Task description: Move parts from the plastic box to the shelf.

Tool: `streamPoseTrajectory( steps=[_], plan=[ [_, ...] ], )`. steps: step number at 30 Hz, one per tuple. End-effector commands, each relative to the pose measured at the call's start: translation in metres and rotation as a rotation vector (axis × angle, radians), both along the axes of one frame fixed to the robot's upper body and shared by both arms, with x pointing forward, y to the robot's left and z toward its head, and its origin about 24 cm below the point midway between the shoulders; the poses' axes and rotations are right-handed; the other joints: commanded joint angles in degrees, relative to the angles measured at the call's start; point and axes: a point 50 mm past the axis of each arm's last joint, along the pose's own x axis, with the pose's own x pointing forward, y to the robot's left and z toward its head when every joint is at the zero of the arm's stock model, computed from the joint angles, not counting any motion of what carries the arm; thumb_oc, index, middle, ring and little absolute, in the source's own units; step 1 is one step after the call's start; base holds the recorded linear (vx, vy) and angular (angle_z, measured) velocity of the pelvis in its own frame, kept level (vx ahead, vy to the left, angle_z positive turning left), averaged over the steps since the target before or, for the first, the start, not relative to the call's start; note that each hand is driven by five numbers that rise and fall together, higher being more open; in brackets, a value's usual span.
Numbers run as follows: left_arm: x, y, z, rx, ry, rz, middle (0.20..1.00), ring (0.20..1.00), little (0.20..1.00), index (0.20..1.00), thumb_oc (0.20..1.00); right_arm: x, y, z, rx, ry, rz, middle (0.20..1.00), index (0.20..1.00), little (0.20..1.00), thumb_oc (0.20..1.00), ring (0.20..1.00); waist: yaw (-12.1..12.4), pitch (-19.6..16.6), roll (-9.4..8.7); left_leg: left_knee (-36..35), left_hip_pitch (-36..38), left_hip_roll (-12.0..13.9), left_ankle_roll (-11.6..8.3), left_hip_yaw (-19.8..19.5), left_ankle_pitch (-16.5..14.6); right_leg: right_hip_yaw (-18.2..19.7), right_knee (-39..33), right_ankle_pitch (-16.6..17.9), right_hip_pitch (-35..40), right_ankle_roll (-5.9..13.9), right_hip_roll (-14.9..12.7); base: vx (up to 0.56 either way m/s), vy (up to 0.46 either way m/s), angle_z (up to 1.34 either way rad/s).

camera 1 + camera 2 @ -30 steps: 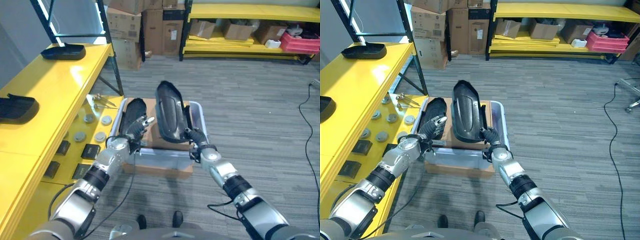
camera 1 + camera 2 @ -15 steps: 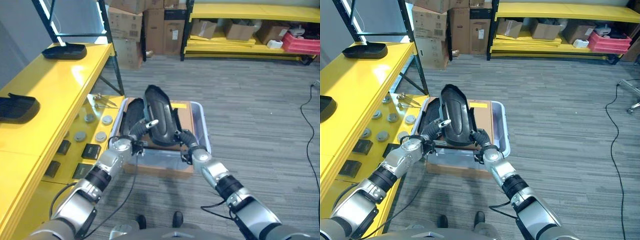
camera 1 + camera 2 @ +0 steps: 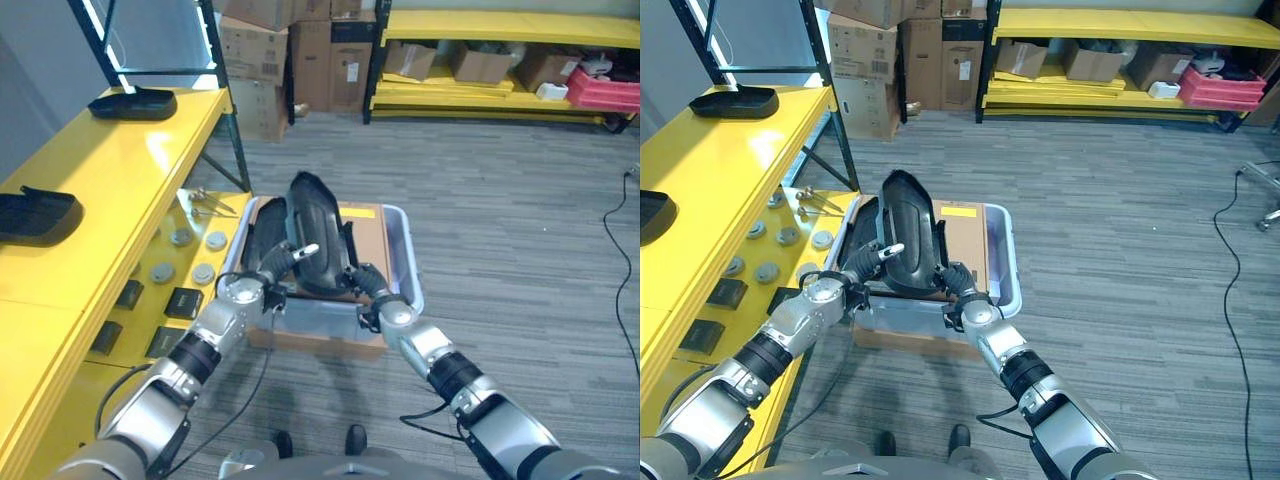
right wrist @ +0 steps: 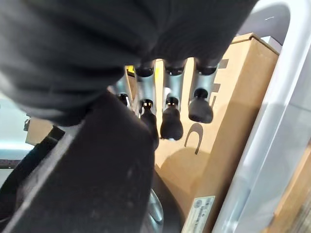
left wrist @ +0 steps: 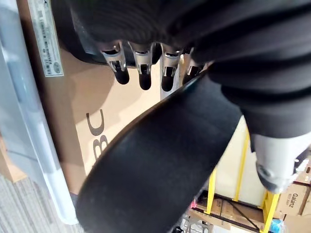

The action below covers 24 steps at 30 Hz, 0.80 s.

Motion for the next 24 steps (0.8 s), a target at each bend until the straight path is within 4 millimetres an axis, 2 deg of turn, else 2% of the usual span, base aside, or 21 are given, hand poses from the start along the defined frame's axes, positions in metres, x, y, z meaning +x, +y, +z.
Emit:
streamPoseTrajectory(
  steps=[1, 2, 17, 21, 24],
  plan=[
    [0.006, -0.037, 0.031, -0.037, -0.144, -0.139, 0.304, 0.304, 0.304, 0.304, 0.304, 0.019, 0.036, 0.037, 0.054, -0.136, 0.102, 0.200, 0.200, 0.200, 0.200, 0.200, 2.16, -3.56, -1.31, 2.13, -2.08, 3.04, -3.10, -0.15, -1.78, -1.14, 3.35, -3.41, 0.84, 7.08, -6.88, 0.00, 0.000, 0.00],
    [0.007, -0.037, 0.032, -0.041, -0.148, -0.139, 0.200, 0.200, 0.200, 0.200, 0.200, 0.019, 0.036, 0.036, 0.055, -0.136, 0.101, 0.200, 0.200, 0.200, 0.200, 0.200, 2.19, -3.56, -1.29, 2.15, -2.07, 3.05, -3.11, -0.18, -1.77, -1.16, 3.42, -3.41, 0.85, 7.09, -6.90, 0.00, 0.000, 0.00],
    [0.004, -0.046, 0.048, -0.115, -0.235, -0.172, 0.200, 0.200, 0.200, 0.200, 0.200, 0.017, 0.039, 0.031, 0.169, -0.074, 0.055, 0.200, 0.200, 0.200, 0.200, 0.200, 2.34, -3.64, -1.23, 1.25, -1.40, 2.85, -3.05, -0.53, -1.56, -1.25, 3.11, -3.35, 1.38, 7.06, -6.81, 0.00, 0.000, 0.00],
    [0.004, -0.044, 0.051, -0.149, -0.240, -0.140, 0.200, 0.200, 0.200, 0.200, 0.200, 0.015, 0.039, 0.027, 0.254, -0.041, 0.026, 0.200, 0.200, 0.200, 0.200, 0.200, 2.53, -3.75, -1.13, 0.90, -1.24, 2.78, -3.14, -0.64, -1.47, -1.41, 2.65, -3.14, 1.65, 7.09, -6.87, 0.00, 0.000, 0.00],
    [0.006, -0.037, 0.054, -0.188, -0.259, -0.088, 0.200, 0.200, 0.200, 0.200, 0.200, 0.014, 0.039, 0.025, 0.387, 0.004, -0.029, 0.200, 0.200, 0.200, 0.200, 0.200, 2.73, -3.76, -1.06, 0.65, -1.13, 2.72, -3.22, -0.73, -1.39, -1.65, 2.42, -2.94, 1.73, 7.15, -6.98, 0.00, 0.000, 0.00]
  ],
)
